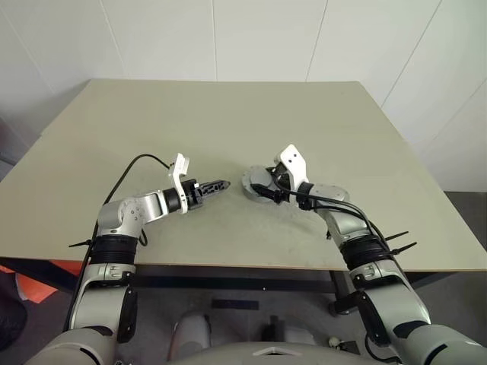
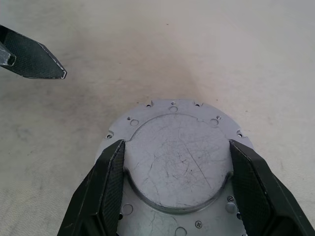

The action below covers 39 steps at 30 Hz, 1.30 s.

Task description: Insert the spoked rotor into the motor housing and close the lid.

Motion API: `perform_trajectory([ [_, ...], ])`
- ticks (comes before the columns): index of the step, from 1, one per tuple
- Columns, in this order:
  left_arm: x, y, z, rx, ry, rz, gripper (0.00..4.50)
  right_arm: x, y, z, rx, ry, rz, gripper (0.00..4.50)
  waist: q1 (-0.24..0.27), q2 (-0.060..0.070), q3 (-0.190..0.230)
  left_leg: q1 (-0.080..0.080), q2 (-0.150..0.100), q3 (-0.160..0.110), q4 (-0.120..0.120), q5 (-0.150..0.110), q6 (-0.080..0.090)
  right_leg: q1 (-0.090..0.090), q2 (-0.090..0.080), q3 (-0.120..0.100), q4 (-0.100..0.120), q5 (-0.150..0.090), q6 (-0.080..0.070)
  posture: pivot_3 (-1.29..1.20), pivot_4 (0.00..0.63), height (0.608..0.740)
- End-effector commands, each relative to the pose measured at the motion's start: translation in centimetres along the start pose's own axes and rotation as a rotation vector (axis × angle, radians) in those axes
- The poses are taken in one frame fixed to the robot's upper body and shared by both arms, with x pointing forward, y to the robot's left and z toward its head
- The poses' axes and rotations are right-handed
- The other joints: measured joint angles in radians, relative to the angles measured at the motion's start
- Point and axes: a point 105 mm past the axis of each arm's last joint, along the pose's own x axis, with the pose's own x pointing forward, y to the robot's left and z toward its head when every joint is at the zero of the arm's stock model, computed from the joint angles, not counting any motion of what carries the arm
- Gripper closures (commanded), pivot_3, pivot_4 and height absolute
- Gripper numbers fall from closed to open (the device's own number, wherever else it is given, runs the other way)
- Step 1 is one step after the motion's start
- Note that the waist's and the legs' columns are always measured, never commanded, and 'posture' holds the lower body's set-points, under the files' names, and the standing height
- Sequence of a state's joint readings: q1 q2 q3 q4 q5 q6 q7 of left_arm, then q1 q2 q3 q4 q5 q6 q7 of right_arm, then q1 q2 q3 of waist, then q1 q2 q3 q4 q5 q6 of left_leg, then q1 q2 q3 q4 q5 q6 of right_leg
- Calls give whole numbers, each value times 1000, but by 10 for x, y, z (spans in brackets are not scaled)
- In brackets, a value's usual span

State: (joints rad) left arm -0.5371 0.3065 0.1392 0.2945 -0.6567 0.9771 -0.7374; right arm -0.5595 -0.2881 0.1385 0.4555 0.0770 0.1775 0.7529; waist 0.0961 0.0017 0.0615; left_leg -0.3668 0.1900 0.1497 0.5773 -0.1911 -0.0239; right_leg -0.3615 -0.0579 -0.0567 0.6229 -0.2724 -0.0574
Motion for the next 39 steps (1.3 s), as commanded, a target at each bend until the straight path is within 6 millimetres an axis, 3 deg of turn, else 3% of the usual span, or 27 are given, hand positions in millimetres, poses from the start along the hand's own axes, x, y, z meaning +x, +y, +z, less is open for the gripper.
perform_trajectory([
  [1, -1, -9, 11, 49, -26, -29, 1472, -4, 5, -11, 31, 44, 52, 1393, 0, 0, 0, 0, 0, 0, 0, 0, 0, 0, 0, 0, 0, 0, 0, 0, 0, 740],
  [23, -1, -11, 5, 42, -18, -23, 1472, -8, 4, -10, 115, 46, 97, 1393, 2, 0, 0, 0, 0, 0, 0, -1, 2, 1, 0, 0, 0, 2, 3, 0, 0, 740],
  [28, 0, -10, 4, 39, -17, -20, 1472, -8, 0, -1, 166, 4, 90, 1393, 3, 0, 0, 0, 0, 0, 0, -1, 3, 1, 0, 0, 0, 2, 3, 0, 0, 740],
  [39, -1, -9, 3, 33, -20, -17, 1472, -9, 8, -13, 36, 71, 120, 1393, 3, 0, 0, 0, 0, 0, 1, -2, 3, 1, 0, 0, 0, 2, 3, 0, 0, 740],
])
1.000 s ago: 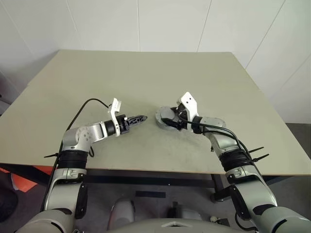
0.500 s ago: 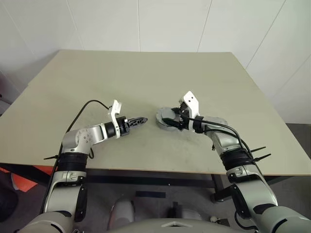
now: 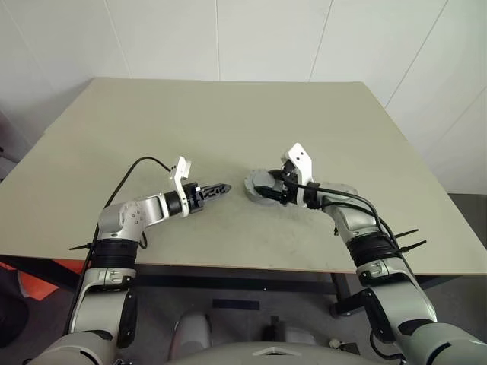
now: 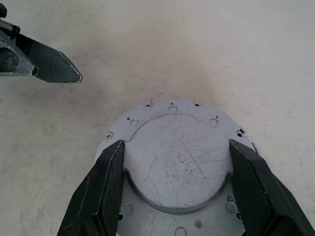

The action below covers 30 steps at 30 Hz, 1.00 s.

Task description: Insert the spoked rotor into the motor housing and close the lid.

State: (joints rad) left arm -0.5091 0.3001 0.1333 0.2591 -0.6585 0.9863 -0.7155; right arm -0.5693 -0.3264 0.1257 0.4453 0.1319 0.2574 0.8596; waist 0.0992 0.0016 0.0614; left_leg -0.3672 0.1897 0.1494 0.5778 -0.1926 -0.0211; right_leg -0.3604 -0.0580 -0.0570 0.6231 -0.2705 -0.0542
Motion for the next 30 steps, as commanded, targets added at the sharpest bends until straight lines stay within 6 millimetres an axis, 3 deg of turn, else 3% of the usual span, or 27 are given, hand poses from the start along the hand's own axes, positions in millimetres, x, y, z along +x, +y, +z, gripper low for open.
perform_trajectory([
  [1, 0, -9, 9, 33, -30, -31, 1472, 1, 8, -14, -33, 55, 33, 1393, 0, 0, 0, 0, 0, 0, 0, 0, 0, 0, 0, 0, 0, 0, 0, 0, 0, 740],
  [14, 0, -8, 7, 36, -26, -26, 1472, 4, -1, -2, 79, -21, -40, 1393, -2, 0, 0, 1, 0, 0, 1, 1, -1, 0, 0, 0, 0, -2, -3, 0, 0, 740],
  [22, 0, -7, 10, 38, -32, -26, 1472, 3, 1, -13, -19, 42, -36, 1393, -2, 0, 0, 1, 0, 0, 2, 1, -1, 1, 0, 0, 1, -2, -3, 0, 0, 740],
  [30, -1, -7, 10, 40, -32, -28, 1472, 7, -2, -19, -7, 41, -95, 1393, -3, 0, 0, 5, 1, 0, 2, 1, -2, 3, 0, 0, 1, -2, -4, 0, 0, 740],
])
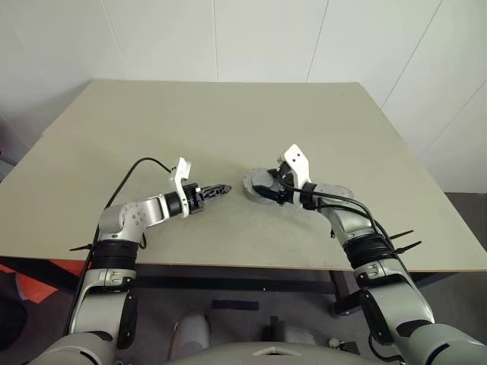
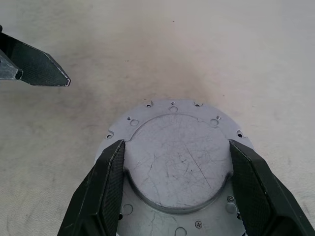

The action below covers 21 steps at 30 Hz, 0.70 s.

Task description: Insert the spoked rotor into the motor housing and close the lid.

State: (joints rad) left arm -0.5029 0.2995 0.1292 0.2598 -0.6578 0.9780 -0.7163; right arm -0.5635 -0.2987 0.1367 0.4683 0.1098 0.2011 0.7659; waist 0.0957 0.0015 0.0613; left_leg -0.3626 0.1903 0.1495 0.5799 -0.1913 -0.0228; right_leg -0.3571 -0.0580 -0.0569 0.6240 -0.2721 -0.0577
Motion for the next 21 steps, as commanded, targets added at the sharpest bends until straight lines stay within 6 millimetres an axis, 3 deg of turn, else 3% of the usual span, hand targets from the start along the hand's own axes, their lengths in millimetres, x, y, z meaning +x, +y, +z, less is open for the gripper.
perform_trajectory([
  [1, -1, -8, 11, 40, -32, -29, 1472, -1, 1, -17, 18, 56, -16, 1393, 1, 0, 0, 2, 0, 0, 0, 0, 0, 2, 0, 0, 0, 0, 0, 0, 0, 740],
  [8, 0, -9, 11, 42, -29, -31, 1472, -5, 0, -27, -21, 101, -9, 1393, 1, 0, 0, 8, 0, 0, -1, 0, 0, 8, 0, 0, -1, 0, 0, 0, 0, 740],
  [13, 1, -9, 11, 43, -30, -31, 1472, -9, 5, -43, 11, 161, 37, 1393, 4, 0, 0, 9, 0, 0, -1, 0, 0, 9, 0, 0, -1, 0, 0, 0, 0, 740],
  [21, -1, -9, 12, 42, -34, -26, 1472, -3, 1, -49, 98, 167, 5, 1393, 1, 0, 0, 15, 0, 0, -2, -1, 1, 14, 0, 0, -2, 0, 0, 0, 0, 740],
])
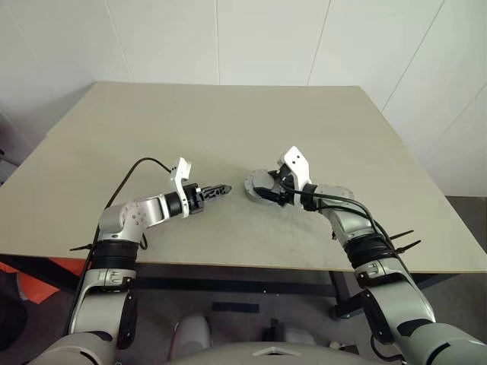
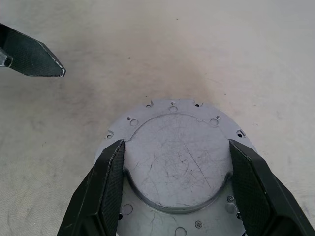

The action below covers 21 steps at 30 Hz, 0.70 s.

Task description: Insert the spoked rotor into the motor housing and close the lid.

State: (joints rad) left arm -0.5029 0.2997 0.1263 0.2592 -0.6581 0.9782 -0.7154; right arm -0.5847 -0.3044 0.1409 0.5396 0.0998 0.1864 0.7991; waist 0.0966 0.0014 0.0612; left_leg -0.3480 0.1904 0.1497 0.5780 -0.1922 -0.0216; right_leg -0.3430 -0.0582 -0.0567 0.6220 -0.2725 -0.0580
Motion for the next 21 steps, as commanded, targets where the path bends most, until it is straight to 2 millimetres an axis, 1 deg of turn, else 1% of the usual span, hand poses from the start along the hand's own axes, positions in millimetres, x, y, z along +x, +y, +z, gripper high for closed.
perform_trajectory([
  [1, -2, -9, 13, 41, -37, -27, 1472, 0, 3, -37, 92, 116, -21, 1393, 0, 0, 0, 1, 0, 0, 0, 0, 1, 1, 0, 0, 0, 0, 0, 0, 0, 740],
  [5, -2, -9, 14, 41, -37, -25, 1472, 2, -5, -25, 136, 66, -64, 1393, -1, 0, 0, 5, 0, 0, -1, 0, 1, 4, 0, 0, -1, 0, 0, 0, 0, 740],
  [7, -2, -9, 14, 40, -37, -24, 1472, 1, -9, -27, 108, 78, -87, 1393, -1, 0, 0, 5, 0, 0, -2, 0, 0, 4, 0, 0, -1, 0, 0, 0, 0, 740],
  [11, -1, -8, 14, 40, -37, -23, 1472, -1, -9, -33, 84, 102, -87, 1393, -1, 0, 0, 5, 0, 0, -2, 0, 0, 4, 0, 0, -1, 0, 0, 0, 0, 740],
  [14, -2, -8, 14, 39, -40, -22, 1472, -2, -7, -37, -9, 123, -89, 1393, -1, 0, 0, 5, 0, 0, -2, 0, 0, 4, 0, 0, -2, 0, 0, 0, 0, 740],
  [18, -1, -7, 13, 40, -41, -21, 1472, -1, -3, -35, -31, 109, -74, 1393, -1, 0, 0, 5, 0, 0, -3, 0, 0, 4, 0, 0, -2, 0, 1, 0, 0, 740],
  [21, -1, -7, 12, 41, -41, -20, 1472, -3, -3, -42, -48, 135, -70, 1393, -1, 0, 0, 5, 0, 0, -5, 0, 0, 4, 0, 0, -4, 0, 1, 0, 0, 740],
])
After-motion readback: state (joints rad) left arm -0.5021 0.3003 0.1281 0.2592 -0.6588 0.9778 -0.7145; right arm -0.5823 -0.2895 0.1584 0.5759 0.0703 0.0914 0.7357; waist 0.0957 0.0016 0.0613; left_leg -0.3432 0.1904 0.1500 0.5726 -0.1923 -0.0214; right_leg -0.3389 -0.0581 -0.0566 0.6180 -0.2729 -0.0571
